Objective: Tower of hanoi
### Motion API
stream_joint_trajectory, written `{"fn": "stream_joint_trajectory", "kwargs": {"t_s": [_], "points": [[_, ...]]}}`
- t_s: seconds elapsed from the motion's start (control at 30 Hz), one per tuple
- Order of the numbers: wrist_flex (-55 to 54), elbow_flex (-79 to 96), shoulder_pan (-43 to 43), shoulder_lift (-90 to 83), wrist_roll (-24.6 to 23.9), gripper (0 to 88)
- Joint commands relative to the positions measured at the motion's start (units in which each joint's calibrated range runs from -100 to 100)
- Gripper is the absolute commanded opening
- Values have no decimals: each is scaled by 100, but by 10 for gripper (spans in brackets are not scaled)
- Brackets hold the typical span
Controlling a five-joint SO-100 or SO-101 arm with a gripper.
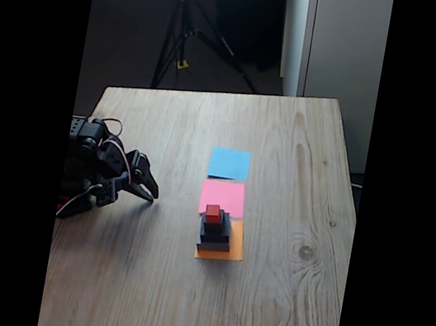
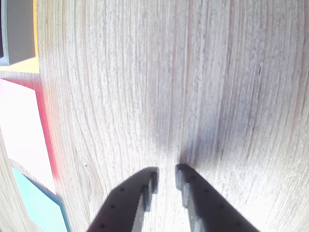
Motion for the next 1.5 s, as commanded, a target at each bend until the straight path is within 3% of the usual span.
{"fn": "stream_joint_trajectory", "kwargs": {"t_s": [0.0,0.7,1.07,1.17,1.3,1.33,1.4,1.47], "points": [[39,35,-79,-76,-65,3],[39,35,-95,-76,-48,25],[39,35,-263,-76,420,39],[39,35,-355,-68,554,2],[-2,35,-304,-68,287,2],[-99,26,-279,-68,504,2],[-123,-56,-238,-68,2143,2],[-107,-229,-196,23,3063,2]]}}
